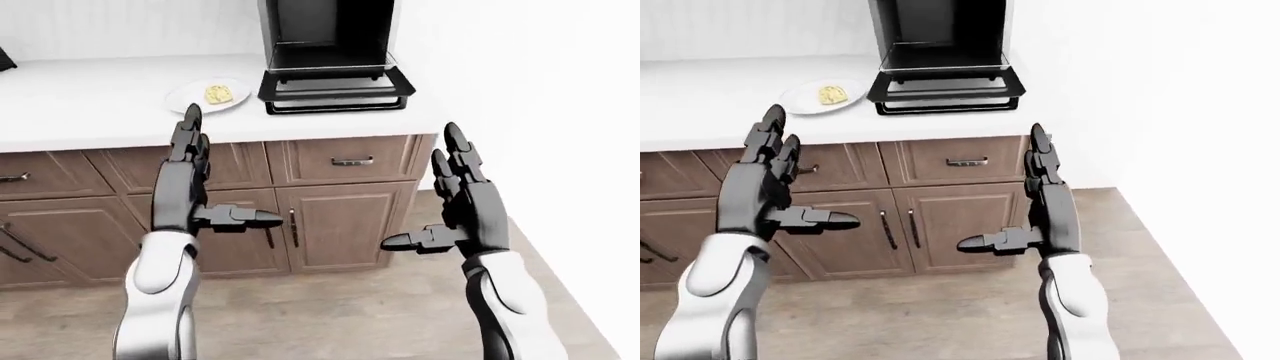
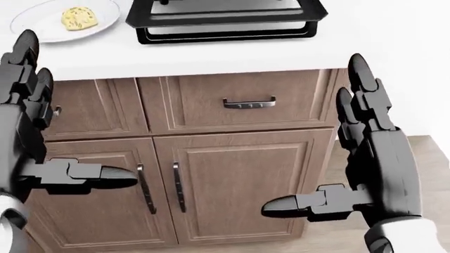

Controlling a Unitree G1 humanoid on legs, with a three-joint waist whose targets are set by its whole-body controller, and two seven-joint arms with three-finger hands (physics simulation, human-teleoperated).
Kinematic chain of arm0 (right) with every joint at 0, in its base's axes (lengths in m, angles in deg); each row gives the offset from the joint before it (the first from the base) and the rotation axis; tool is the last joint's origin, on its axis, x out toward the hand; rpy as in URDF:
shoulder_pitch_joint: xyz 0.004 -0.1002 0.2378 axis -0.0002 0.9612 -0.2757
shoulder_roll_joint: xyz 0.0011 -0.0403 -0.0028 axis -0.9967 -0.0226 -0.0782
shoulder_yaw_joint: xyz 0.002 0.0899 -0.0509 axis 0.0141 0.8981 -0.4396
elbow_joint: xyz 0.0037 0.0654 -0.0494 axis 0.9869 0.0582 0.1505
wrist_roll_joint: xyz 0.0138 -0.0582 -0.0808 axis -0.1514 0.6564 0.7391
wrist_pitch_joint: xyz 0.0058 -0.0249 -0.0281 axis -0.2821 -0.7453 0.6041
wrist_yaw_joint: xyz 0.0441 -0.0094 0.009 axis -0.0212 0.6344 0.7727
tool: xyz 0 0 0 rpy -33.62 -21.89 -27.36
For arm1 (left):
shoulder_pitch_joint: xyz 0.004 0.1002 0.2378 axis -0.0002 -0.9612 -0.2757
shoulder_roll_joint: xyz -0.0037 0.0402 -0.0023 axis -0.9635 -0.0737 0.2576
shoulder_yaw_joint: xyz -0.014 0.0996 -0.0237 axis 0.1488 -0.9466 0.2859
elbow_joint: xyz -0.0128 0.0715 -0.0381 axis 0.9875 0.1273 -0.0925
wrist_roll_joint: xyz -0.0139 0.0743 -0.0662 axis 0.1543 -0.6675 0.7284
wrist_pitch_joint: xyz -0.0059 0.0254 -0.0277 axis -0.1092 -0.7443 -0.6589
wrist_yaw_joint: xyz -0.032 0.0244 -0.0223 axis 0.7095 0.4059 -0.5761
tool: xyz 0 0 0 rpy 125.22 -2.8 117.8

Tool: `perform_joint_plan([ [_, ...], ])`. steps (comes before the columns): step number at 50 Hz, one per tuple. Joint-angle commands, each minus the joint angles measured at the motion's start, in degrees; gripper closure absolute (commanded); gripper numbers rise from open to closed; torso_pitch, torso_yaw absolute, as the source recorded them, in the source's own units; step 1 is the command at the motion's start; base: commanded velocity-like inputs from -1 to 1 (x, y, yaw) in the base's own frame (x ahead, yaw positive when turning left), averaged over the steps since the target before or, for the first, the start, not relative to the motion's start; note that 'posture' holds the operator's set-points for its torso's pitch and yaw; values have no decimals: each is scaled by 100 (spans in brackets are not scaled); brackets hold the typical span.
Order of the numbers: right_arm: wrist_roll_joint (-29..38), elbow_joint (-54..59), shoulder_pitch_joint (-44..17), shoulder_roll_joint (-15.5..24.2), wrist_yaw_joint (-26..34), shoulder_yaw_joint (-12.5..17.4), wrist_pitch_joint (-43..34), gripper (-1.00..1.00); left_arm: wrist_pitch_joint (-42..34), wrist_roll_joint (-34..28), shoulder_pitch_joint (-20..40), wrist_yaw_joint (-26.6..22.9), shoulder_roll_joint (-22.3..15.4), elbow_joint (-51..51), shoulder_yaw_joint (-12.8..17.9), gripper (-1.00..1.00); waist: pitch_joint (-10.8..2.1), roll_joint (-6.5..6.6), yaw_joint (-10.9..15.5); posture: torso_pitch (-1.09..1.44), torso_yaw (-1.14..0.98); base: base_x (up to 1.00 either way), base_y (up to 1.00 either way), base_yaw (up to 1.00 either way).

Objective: Place the scone on the rack of the toaster oven.

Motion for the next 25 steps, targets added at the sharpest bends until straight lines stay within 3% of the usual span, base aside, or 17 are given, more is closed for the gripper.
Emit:
perform_joint_plan([
  [1, -45, -218, -105, -9, 32, -45, 216, -100, 192, -38, 134, 46, -55, -200, 86, -100, -44, 16, 9, 0, 0, 18, 39, 0],
  [4, -47, -214, -122, -7, 30, -46, 218, -100, 100, -40, 157, 26, -81, -293, 99, -100, 17, 308, -40, 0, 0, 17, 38, 0],
  [5, -47, -197, -108, -12, 31, -55, 248, -100, 85, -36, 159, 19, -94, -314, 130, -100, -35, 483, -48, 0, 0, 17, 38, 0],
  [6, -42, -169, -109, -14, 25, -55, 274, -100, 89, -51, 150, 13, -112, -320, 145, -100, -127, 768, -34, 0, 0, 18, 39, 0],
  [7, -48, -178, -116, -19, 22, -60, 271, -100, 74, -34, 149, 3, -117, -347, 172, -100, -147, 675, 30, 0, 0, 18, 38, 0],
  [9, -40, -154, -122, -22, 14, -77, 293, -100, 92, -51, 148, 14, -113, -329, 169, -100, 0, 627, 50, 0, 0, 18, 38, 0],
  [11, -54, -169, -102, -24, 23, -75, 312, -100, 126, -62, 142, 18, -120, -300, 173, -100, -32, 503, 80, 0, 0, 18, 29, 0],
  [20, -54, -115, -63, -40, 24, -77, 415, -100, 157, -106, 136, 12, -108, -298, 134, -100, -16, 201, 123, 0, 0, 18, 23, 0],
  [22, -84, -133, -67, -43, 21, -63, 427, -100, 137, -106, 133, -6, -107, -328, 134, -100, 0, 64, 146, 0, 0, 24, 21, 0],
  [24, -97, -147, -64, -38, 17, -55, 443, -100, 148, -111, 122, -16, -107, -333, 136, -100, -43, -157, 154, 0, 0, 29, 18, 0],
  [25, -109, -166, -55, -36, 20, -52, 439, -100, 151, -105, 113, -21, -101, -334, 143, -100, 37, 16, 122, 0, 0, 34, 14, 0],
])
